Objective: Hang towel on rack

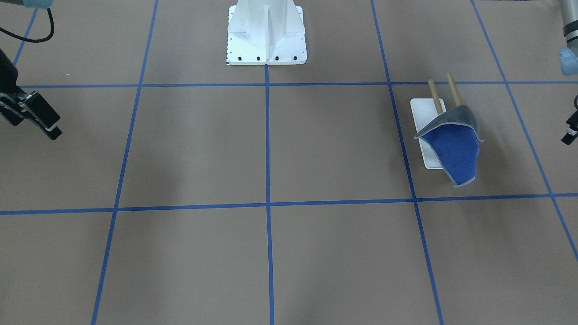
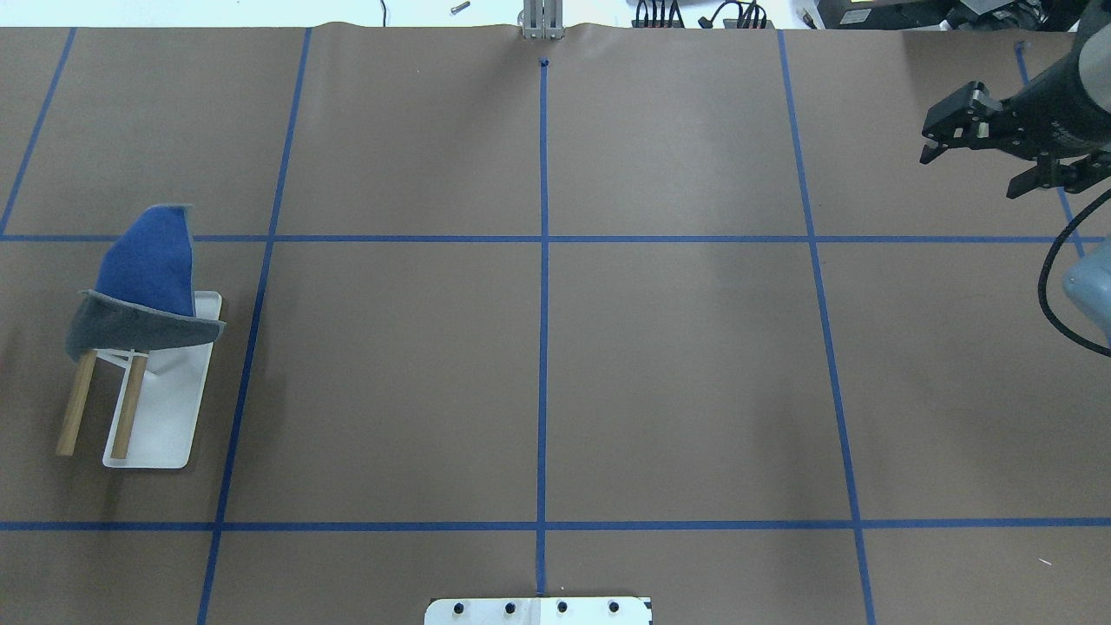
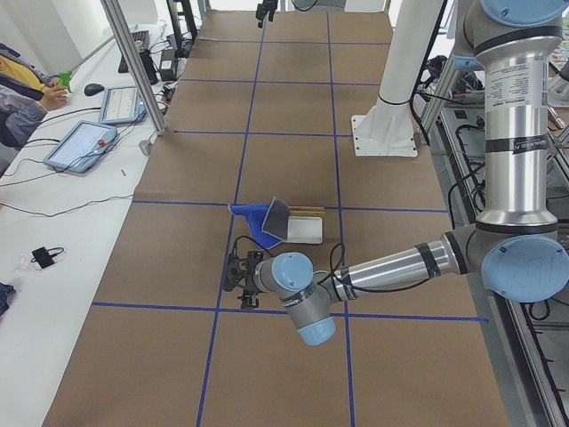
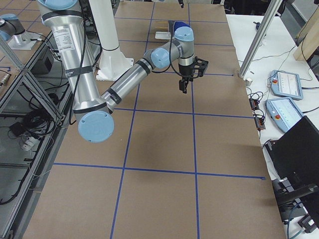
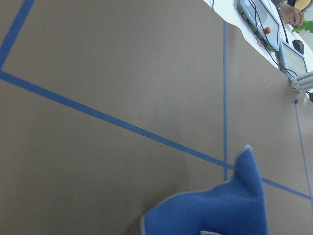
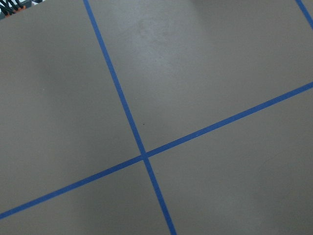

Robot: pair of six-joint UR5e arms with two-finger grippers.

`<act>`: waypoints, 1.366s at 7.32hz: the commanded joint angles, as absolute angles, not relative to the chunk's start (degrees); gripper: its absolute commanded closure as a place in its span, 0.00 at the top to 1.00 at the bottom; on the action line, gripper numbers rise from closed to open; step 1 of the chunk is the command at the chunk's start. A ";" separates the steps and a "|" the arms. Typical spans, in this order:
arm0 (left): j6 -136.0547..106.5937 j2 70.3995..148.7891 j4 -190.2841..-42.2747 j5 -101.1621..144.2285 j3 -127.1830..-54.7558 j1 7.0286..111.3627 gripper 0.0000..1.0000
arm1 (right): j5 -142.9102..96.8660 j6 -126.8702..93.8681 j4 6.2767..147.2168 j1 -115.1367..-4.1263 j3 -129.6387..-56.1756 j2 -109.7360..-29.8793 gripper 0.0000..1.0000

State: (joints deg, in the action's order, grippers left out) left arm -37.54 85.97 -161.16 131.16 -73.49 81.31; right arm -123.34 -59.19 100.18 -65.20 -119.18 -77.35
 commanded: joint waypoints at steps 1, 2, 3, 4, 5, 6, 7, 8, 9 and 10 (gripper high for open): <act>-21.23 89.98 -142.21 131.22 -77.32 86.55 0.98 | -131.53 -39.91 100.11 -73.26 -115.33 -81.89 1.00; -15.87 91.22 -132.03 131.39 -80.74 87.27 0.98 | -133.66 -30.16 100.11 -76.95 -113.49 -84.00 1.00; -12.25 92.45 -123.22 131.57 -83.73 87.62 0.98 | -133.68 -21.10 100.11 -79.25 -112.60 -86.37 1.00; -11.35 93.50 -116.17 131.66 -86.02 87.63 0.98 | -133.77 -12.48 100.11 -81.45 -111.28 -89.09 1.00; -10.99 94.47 -109.23 134.10 -88.31 87.63 0.98 | -133.68 -3.26 100.11 -82.43 -110.49 -91.73 1.00; -10.90 94.48 -103.85 136.47 -91.20 87.63 0.98 | -133.86 -0.64 100.11 -82.62 -110.48 -92.80 1.00; -10.90 94.48 -98.93 136.75 -94.01 87.02 0.98 | -133.86 -0.53 100.11 -82.53 -110.30 -92.81 1.00; -10.90 94.48 -92.35 137.11 -97.70 86.92 0.98 | -134.47 -0.53 100.02 -82.53 -109.17 -92.64 1.00; -10.12 93.53 -91.76 136.94 -100.08 87.01 0.98 | -135.26 -0.27 100.02 -82.62 -109.16 -92.81 1.00; -3.93 90.64 -91.58 136.67 -101.06 86.84 0.98 | -135.52 -0.18 100.02 -82.62 -109.33 -92.90 1.00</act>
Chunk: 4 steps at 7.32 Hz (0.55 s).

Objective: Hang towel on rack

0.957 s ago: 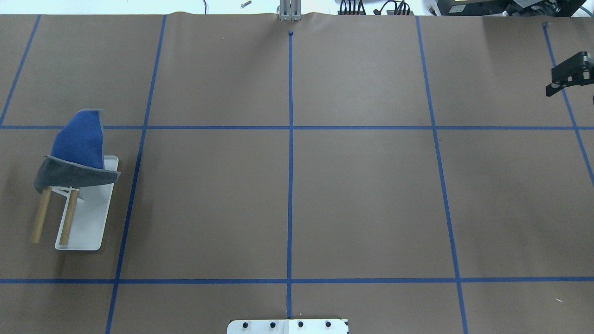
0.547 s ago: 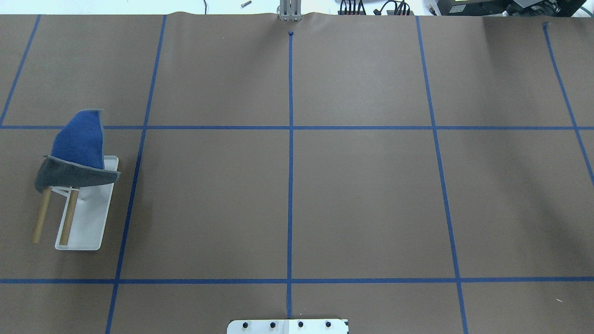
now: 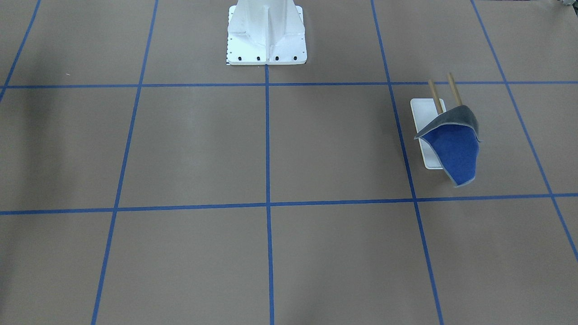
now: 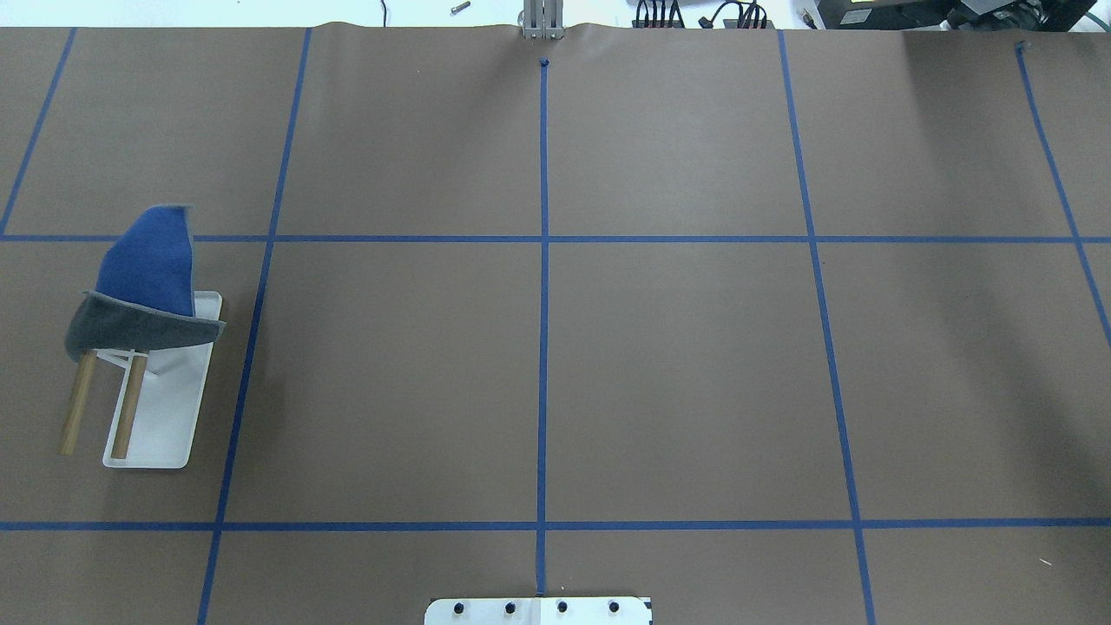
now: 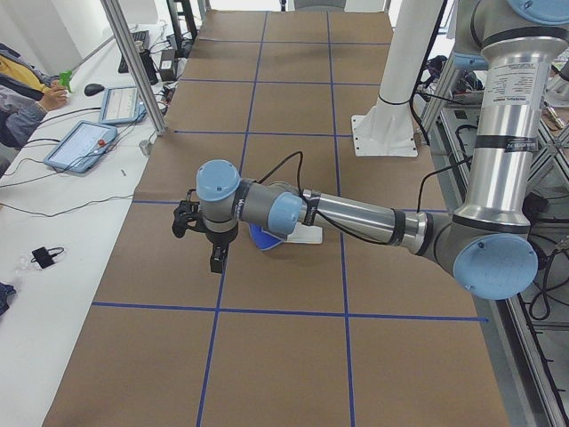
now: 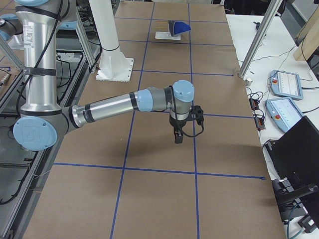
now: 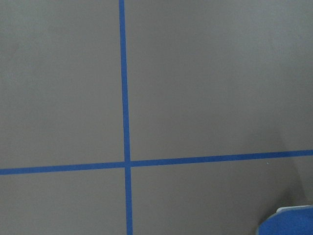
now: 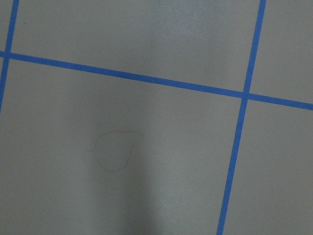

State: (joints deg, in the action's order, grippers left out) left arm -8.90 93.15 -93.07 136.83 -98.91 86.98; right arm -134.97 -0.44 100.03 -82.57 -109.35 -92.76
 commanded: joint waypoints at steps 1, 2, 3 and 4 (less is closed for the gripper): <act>-0.82 89.57 -91.23 136.67 -100.99 86.75 0.98 | -135.53 -0.18 100.11 -82.62 -109.25 -92.90 1.00; -0.36 87.82 -91.32 136.58 -100.81 86.57 0.98 | -135.53 -0.09 100.02 -82.62 -109.16 -92.81 1.00; -0.26 86.85 -91.41 136.58 -100.81 86.57 0.98 | -135.61 -0.09 100.11 -82.62 -109.25 -92.81 1.00; -1.13 86.84 -91.41 136.67 -100.55 86.40 0.98 | -135.62 -0.26 100.02 -82.62 -109.25 -92.81 1.00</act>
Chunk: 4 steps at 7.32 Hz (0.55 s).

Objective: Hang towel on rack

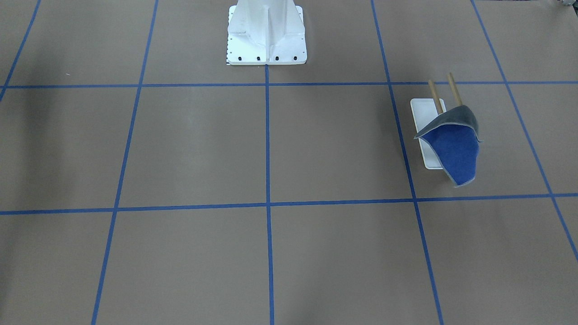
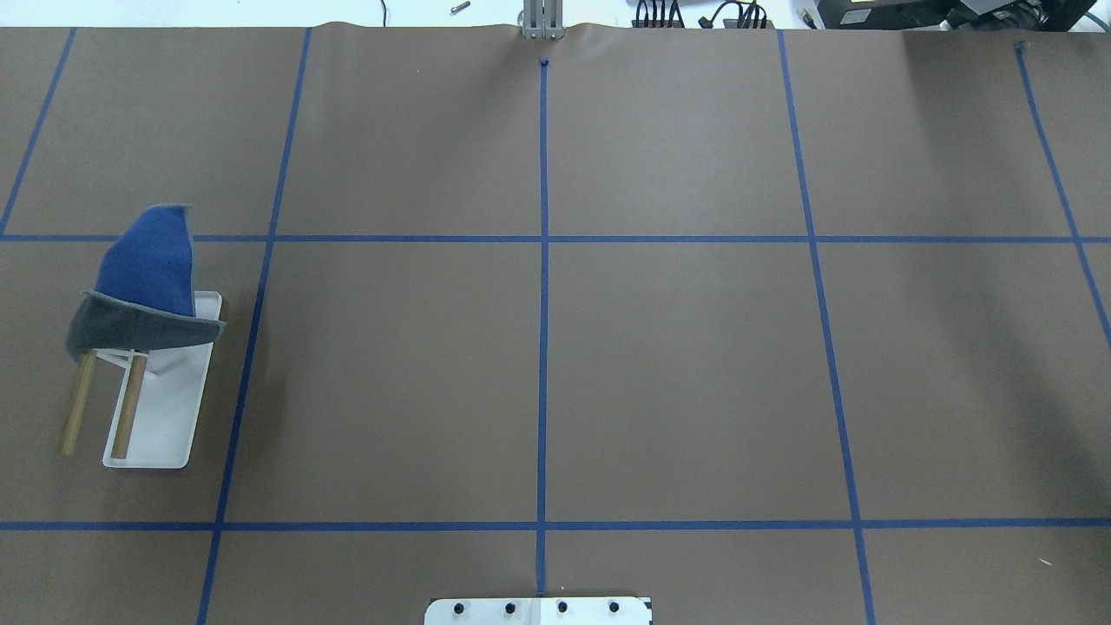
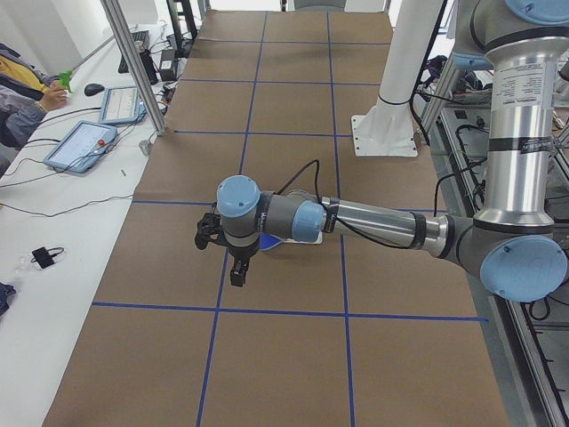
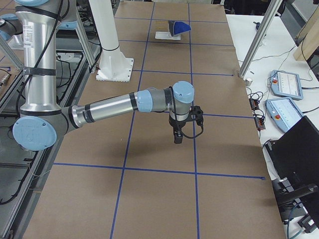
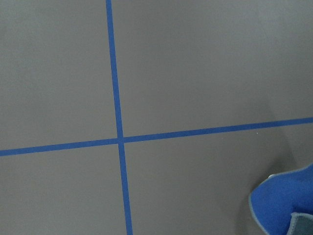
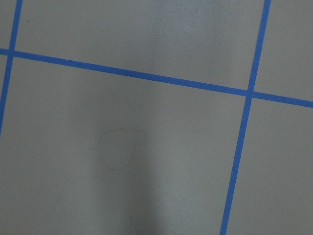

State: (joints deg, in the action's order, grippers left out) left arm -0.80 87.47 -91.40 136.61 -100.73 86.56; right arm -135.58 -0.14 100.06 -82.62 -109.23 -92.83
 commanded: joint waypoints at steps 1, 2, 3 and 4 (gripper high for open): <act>-1.14 87.36 -91.41 136.76 -100.72 86.40 0.98 | -137.36 -0.26 100.11 -82.62 -109.60 -92.90 1.00; -1.14 88.23 -91.41 136.76 -100.55 86.40 0.98 | -137.63 -0.09 100.11 -82.70 -109.16 -92.99 1.00; -1.14 88.33 -91.49 136.67 -100.72 86.40 0.98 | -137.72 -0.09 100.11 -82.71 -109.16 -92.99 1.00; -1.14 88.33 -91.58 136.76 -100.72 86.40 0.99 | -137.81 -0.17 100.11 -82.71 -109.07 -92.99 1.00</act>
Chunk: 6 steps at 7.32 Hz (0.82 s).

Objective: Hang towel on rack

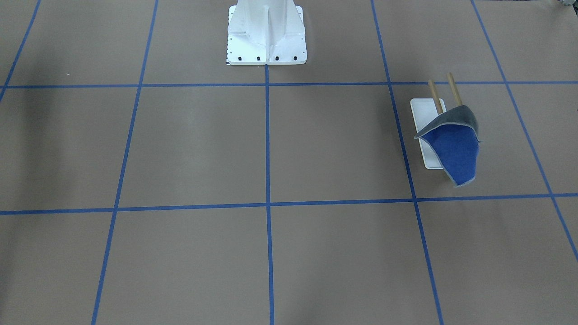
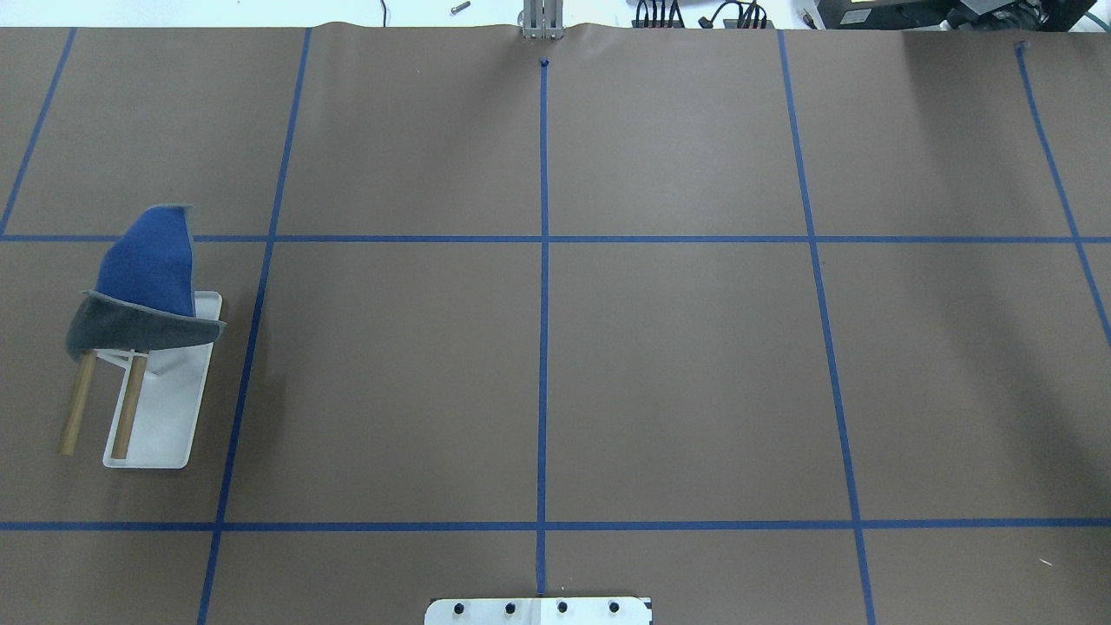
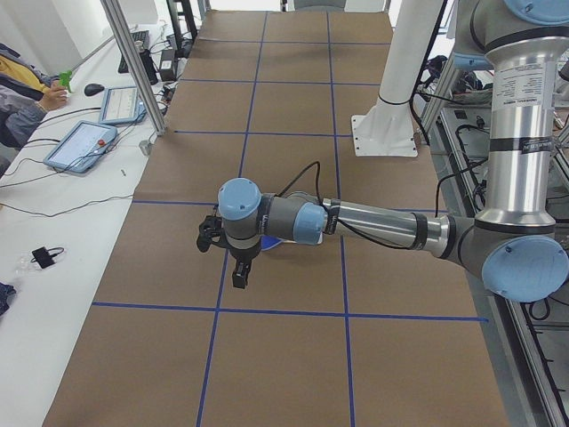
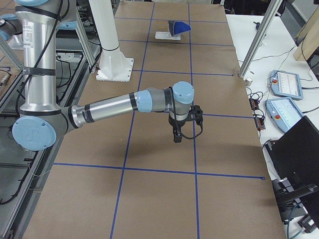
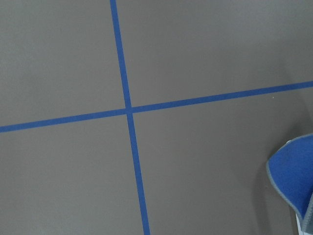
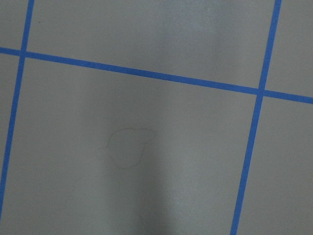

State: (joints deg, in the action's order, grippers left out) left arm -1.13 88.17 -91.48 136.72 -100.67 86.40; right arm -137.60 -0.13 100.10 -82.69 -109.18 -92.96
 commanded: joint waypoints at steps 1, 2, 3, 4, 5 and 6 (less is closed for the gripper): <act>-1.14 88.16 -91.67 137.19 -100.90 86.48 0.98 | -137.73 -0.18 100.11 -82.71 -108.99 -92.99 1.00; -1.14 88.15 -91.67 137.20 -101.07 86.48 0.98 | -137.72 -0.26 100.11 -82.71 -108.98 -92.99 1.00; -1.14 88.15 -91.58 137.02 -102.03 86.48 0.98 | -137.72 -0.26 100.11 -82.71 -108.38 -92.99 1.00; -1.14 88.15 -91.50 137.11 -102.30 86.48 0.98 | -138.07 -0.44 100.11 -82.71 -108.11 -92.99 1.00; -1.14 88.07 -91.58 137.11 -102.39 86.48 0.98 | -139.56 -0.35 100.11 -82.71 -108.11 -92.99 1.00; -1.14 88.07 -91.58 136.85 -102.31 86.48 0.98 | -139.57 -0.44 100.11 -82.71 -108.11 -92.99 1.00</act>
